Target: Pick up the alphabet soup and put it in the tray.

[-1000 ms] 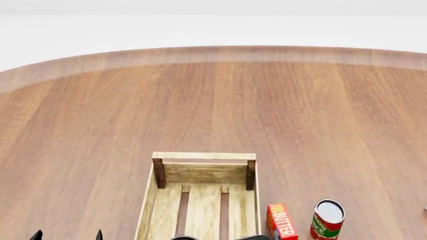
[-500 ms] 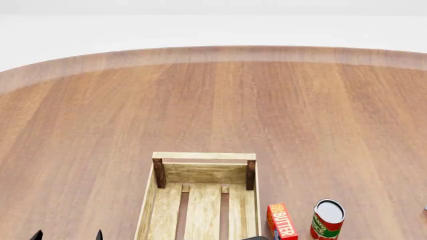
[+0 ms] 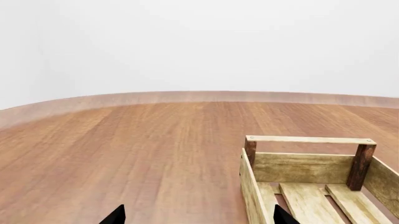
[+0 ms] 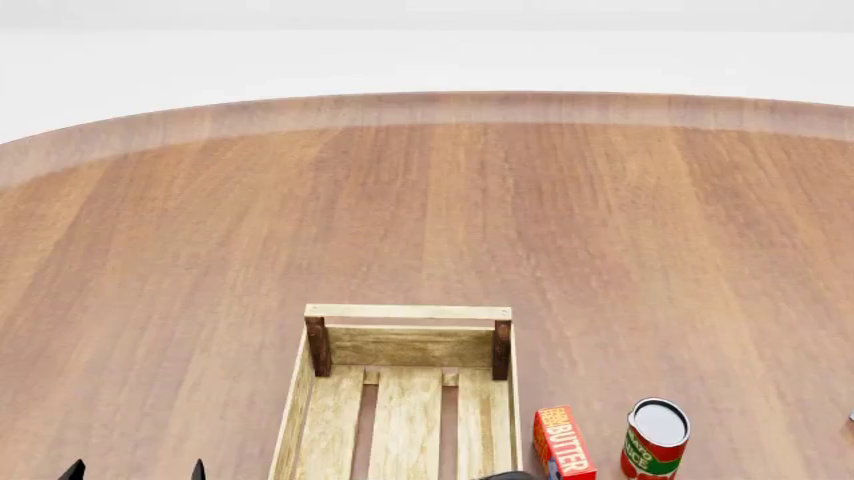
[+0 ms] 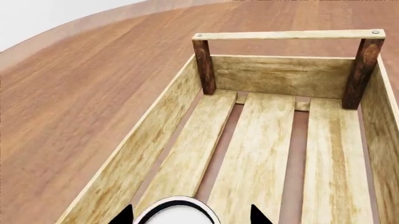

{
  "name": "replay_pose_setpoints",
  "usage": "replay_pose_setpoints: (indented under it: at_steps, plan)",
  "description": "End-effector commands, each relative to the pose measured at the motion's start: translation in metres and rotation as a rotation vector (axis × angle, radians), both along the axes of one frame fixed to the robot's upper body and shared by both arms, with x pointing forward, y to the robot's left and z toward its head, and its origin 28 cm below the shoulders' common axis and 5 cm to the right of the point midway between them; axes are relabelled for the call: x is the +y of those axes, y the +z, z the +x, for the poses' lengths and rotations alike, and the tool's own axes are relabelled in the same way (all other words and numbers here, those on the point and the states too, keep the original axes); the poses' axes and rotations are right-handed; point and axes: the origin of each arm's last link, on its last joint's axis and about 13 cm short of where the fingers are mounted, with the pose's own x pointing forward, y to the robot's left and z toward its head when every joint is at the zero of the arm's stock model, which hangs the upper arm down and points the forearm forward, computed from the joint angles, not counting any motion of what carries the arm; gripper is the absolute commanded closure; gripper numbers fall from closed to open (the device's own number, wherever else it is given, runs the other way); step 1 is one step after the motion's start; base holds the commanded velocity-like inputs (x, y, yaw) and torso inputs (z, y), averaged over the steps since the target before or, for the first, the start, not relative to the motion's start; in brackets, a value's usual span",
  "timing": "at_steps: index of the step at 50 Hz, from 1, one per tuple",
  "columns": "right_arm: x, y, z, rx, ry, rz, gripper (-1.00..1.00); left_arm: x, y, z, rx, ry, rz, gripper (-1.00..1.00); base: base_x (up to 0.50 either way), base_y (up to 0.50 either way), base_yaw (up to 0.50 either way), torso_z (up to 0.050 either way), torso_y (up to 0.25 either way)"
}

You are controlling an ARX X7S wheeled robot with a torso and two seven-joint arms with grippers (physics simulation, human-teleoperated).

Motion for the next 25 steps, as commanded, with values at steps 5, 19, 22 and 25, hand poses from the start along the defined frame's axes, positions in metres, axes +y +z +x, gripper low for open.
replay_pose_setpoints:
  at_steps: [5, 19, 22, 25]
  plan:
    - [0.0, 0.003, 0.001, -0.007, 0.012, -0.007, -1.0, 0.0, 0.0, 0.0, 0.0, -0.001, 0.001, -1.0, 0.0, 0.0, 0.0, 0.0, 0.0]
    - [0.0, 0.006, 0.0, -0.015, 0.01, -0.006, -1.0, 0.0, 0.0, 0.0, 0.0, -0.002, 0.001, -1.0, 0.0, 0.0, 0.0, 0.0, 0.0]
    - [-0.001, 0.01, -0.002, -0.023, 0.007, 0.004, -1.0, 0.0, 0.0, 0.0, 0.0, -0.001, 0.0, -1.0, 0.0, 0.0, 0.0, 0.0, 0.0]
    - [-0.001, 0.014, -0.004, -0.033, 0.004, 0.013, -1.0, 0.0, 0.0, 0.0, -0.001, -0.002, 0.001, -1.0, 0.0, 0.0, 0.0, 0.0, 0.0]
